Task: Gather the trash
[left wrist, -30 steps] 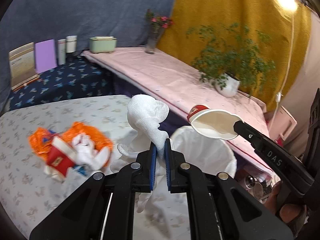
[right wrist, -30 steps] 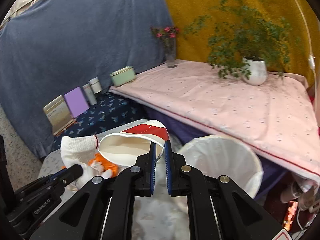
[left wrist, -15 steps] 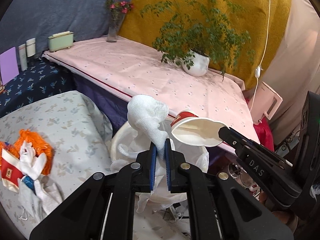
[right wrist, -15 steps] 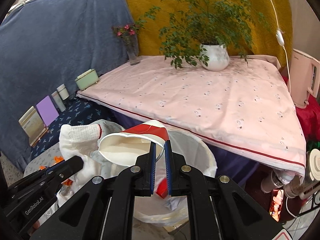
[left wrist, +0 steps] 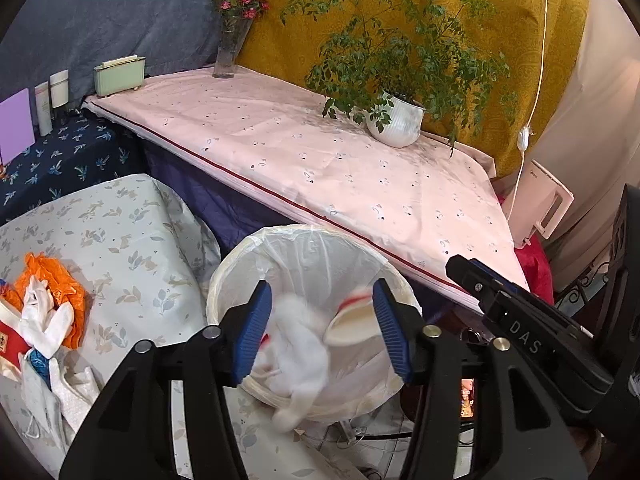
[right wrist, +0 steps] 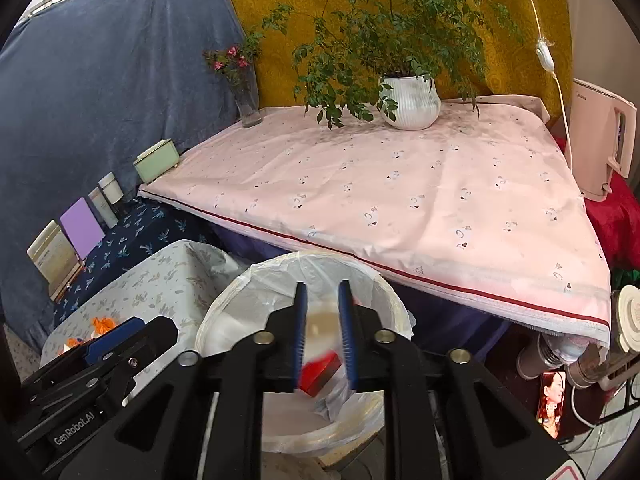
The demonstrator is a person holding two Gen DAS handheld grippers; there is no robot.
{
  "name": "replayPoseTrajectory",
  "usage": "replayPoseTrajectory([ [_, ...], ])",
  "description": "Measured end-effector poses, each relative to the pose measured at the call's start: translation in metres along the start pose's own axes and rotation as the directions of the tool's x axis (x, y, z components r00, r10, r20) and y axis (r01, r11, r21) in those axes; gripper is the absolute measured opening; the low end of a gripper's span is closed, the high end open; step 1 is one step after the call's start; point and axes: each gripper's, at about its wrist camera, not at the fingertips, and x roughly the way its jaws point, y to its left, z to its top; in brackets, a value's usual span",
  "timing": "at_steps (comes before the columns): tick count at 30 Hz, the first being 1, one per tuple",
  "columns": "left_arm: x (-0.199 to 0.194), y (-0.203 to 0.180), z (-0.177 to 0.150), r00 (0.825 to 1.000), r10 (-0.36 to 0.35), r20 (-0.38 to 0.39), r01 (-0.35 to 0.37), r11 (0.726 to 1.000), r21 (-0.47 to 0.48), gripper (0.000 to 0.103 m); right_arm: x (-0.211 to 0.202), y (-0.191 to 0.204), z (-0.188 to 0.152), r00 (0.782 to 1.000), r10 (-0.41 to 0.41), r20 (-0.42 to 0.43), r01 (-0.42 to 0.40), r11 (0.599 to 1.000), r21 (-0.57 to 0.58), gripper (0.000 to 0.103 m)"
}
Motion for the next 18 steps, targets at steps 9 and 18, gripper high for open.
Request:
replayPoseTrajectory([
  [9,-0.013,0.014,0.002,0.998,0.059,0.029,-0.058,0.998,-0.028,0.064,-0.012,0.009,0.001,1.0,0.014,0.021,-0.014,1.0,-0.011,0.045],
  [18,-0.038,0.044,-0.008,0.986,0.155,0.057,-0.152,0.986,-0.063,0.068,-0.017,0.041,-0.01,0.998,0.063,0.005,-0.063,0.996,-0.06,0.049],
])
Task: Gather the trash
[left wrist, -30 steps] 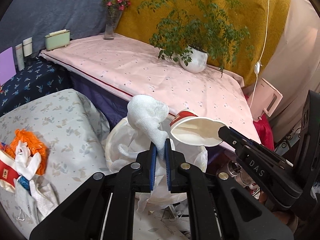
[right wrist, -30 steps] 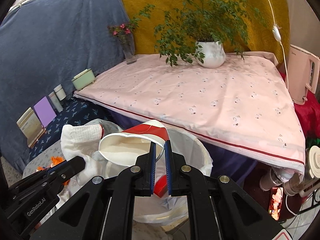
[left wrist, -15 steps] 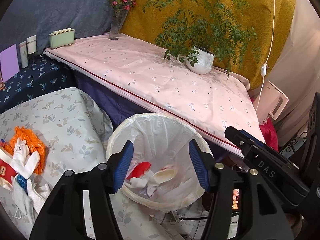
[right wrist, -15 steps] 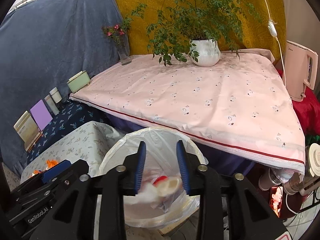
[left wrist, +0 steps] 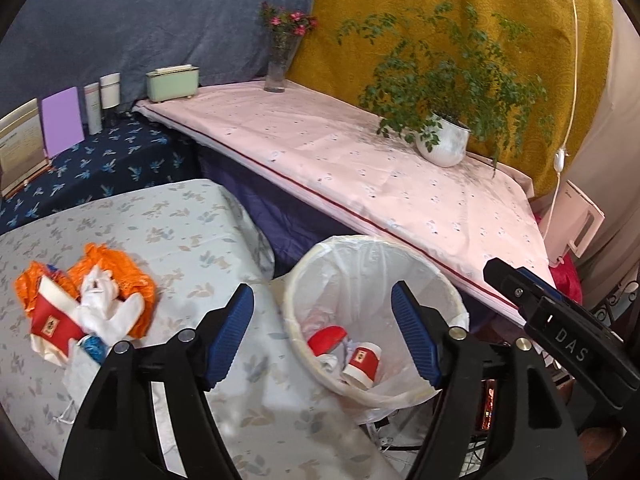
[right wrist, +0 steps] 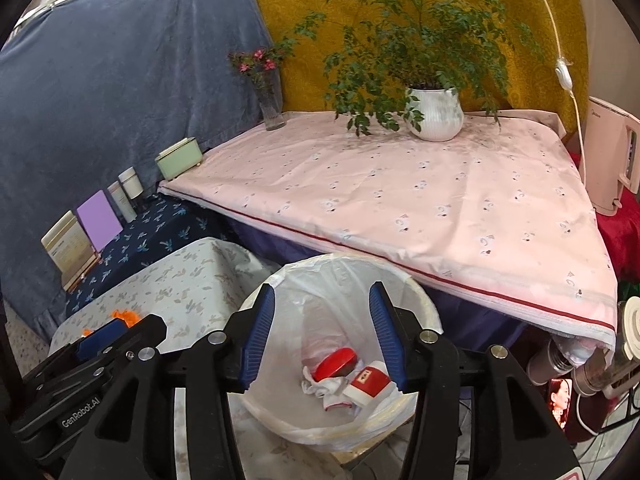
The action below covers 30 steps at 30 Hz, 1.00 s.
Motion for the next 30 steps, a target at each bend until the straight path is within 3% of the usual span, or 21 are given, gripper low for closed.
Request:
replayPoseTrajectory([
  [18,-0.041,0.088,-0.03,0.981,0.192,-0.007,-0.192,0.979,-0.07,0.068,0.007,0.093,-0.036,0.99,0.115,-0.083,-0.125,0.984,-0.126,0.049],
  [30,-0.049,0.132,-0.061,0.961,0.266,-0.075,-0.274,0.955,-0.113,0.068,0.018,0.136,-0.062,0.976,0.155,-0.155,-0.183,0.965,-0.186,0.049],
])
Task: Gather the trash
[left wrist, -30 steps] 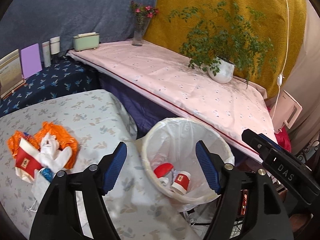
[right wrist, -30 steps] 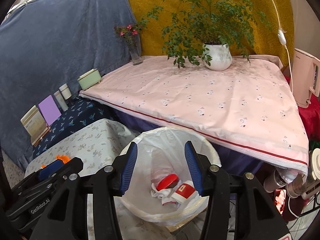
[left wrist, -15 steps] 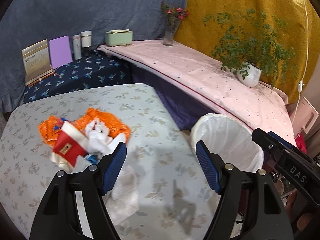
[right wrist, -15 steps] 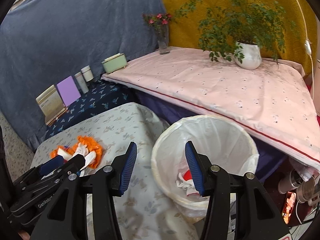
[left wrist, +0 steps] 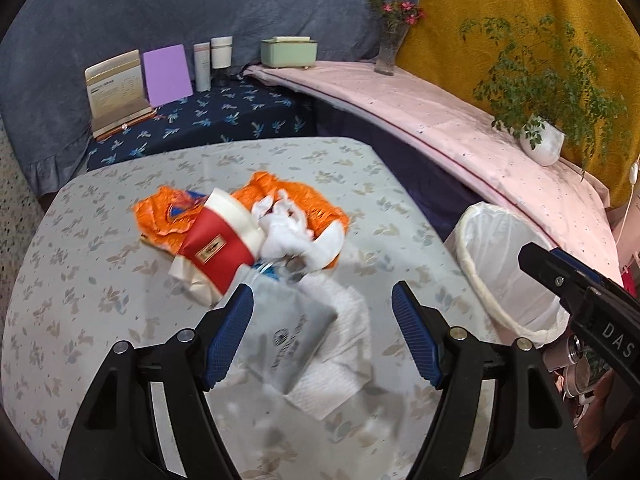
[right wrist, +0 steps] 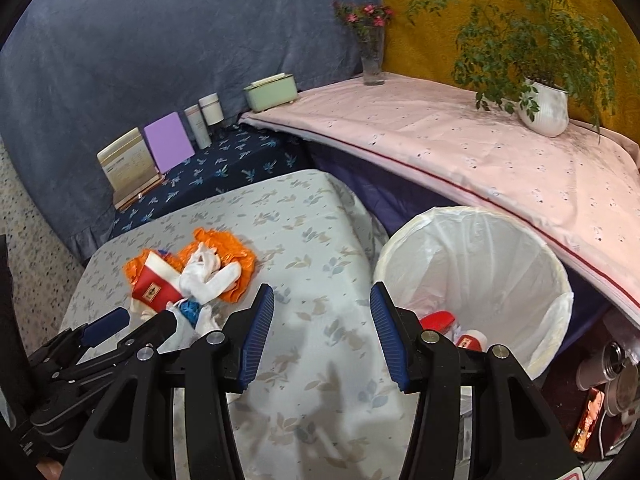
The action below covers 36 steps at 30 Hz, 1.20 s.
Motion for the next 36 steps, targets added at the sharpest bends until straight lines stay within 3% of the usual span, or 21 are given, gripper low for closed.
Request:
replayPoseTrajectory([
  [14,0.024,0.03,-0.034,0.995,0.027,-0.099,-0.03,0.999,-0.031,0.066,0.029,0.031,-0.023,0.996,0.035,-0.083,-0.039,0.998,-0.039,0.049],
  [19,0.031,0.032,-0.04,0.992,0.002,-0.127,-0.006,0.999,-0.033,0.051,0.04,0.039,-0.03,0.993,0.041,-0.11,-0.047,0.998,-0.051,0.049],
  [24,0.036,0.036,-0.043,0.987,-0.04,-0.154,0.032,0.998,-0.05,0.016,0.052,0.048,-0.036,0.99,0.048,-0.136,-0.058,0.996,-0.069,0.05],
  [26,0.035,0.04,-0.042,0.987,-0.052,-0.153,0.043,0.997,-0.066,0.009,0.058,0.052,-0.039,0.987,0.054,-0.151,-0.066,0.995,-0.076,0.05],
  [31,0.027,0.045,-0.036,0.991,-0.041,-0.125,0.031,0.997,-0.075,0.005,0.069,0.06,-0.043,0.98,0.078,-0.182,-0.09,0.994,-0.063,0.05],
  [36,0.021,0.045,-0.032,0.992,-0.064,-0.111,0.056,0.996,-0.075,0.007,0.074,0.065,-0.044,0.978,0.085,-0.19,-0.099,0.993,-0.064,0.05],
])
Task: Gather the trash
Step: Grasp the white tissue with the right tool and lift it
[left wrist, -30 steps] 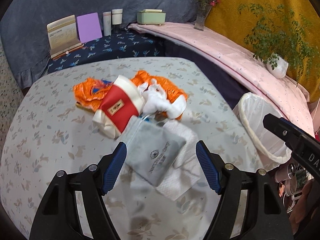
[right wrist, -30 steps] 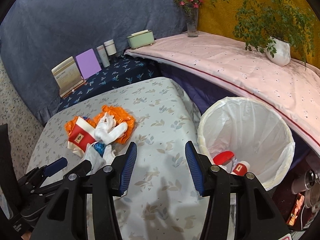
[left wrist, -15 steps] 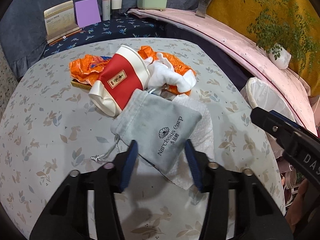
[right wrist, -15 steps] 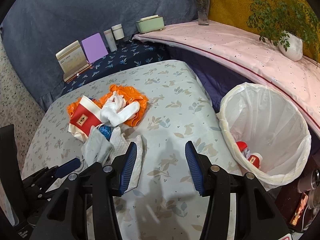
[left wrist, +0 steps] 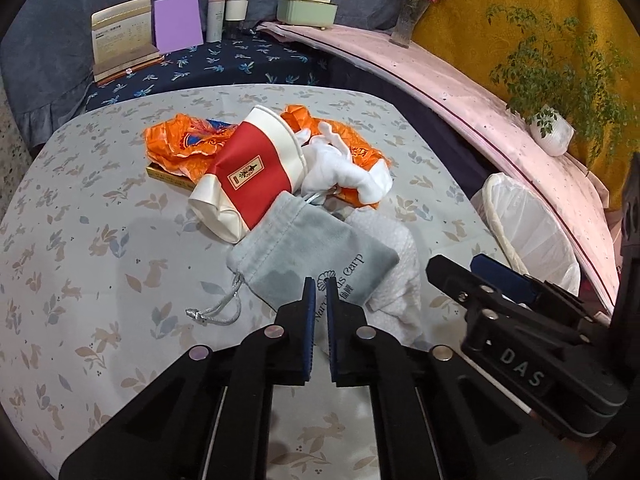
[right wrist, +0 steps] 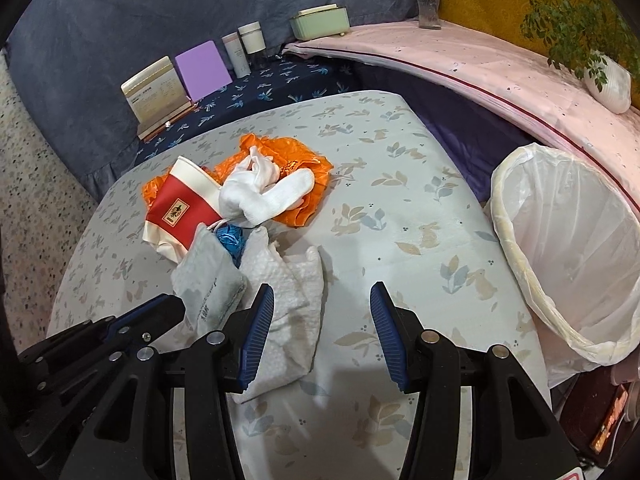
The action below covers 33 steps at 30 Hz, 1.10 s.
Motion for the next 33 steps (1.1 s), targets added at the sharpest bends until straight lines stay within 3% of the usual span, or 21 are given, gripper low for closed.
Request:
replayPoseTrajectory([
  [1,0.0,-0.002,-0.001,1.0,-0.004,-0.003,0.004,1.0,0.01,0.009,0.0,-0.001,0.0,1.0,-0.001,-0.001,0.001,1.0,0.003,0.05],
  [5,0.003,-0.011,-0.006,1.0,0.002,0.007,-0.002,0.999,0.05,0.039,-0.002,-0.011,0.001,1.0,-0.016,0.004,0.016,1.0,0.019,0.049],
  [9,0.015,-0.019,-0.01,1.0,0.013,-0.011,-0.013,0.997,0.078,0.046,-0.006,-0.025,0.003,0.999,-0.034,0.013,0.033,0.998,0.044,0.049],
  [12,0.024,-0.018,-0.011,0.999,0.021,-0.026,-0.019,0.998,0.067,0.041,-0.007,-0.029,0.004,0.999,-0.034,0.012,0.033,0.998,0.051,0.05],
  [15,0.026,-0.013,-0.009,0.999,-0.001,-0.044,0.002,0.999,0.04,0.018,-0.006,-0.027,0.003,1.0,-0.023,0.009,0.023,0.999,0.039,0.05],
  [17,0.023,-0.01,-0.008,0.999,-0.001,-0.039,0.002,1.0,0.029,0.008,-0.005,-0.022,0.002,1.0,-0.012,0.005,0.012,0.999,0.032,0.05],
  [32,0.002,0.013,0.005,1.0,0.005,0.007,-0.004,0.999,-0.032,0.004,0.029,0.023,0.003,0.998,0.038,-0.046,-0.04,0.998,-0.039,0.049],
  [33,0.002,0.014,0.005,1.0,0.006,0.008,-0.005,0.999,-0.033,0.004,0.032,0.023,0.002,0.998,0.041,-0.053,-0.043,0.998,-0.037,0.044],
])
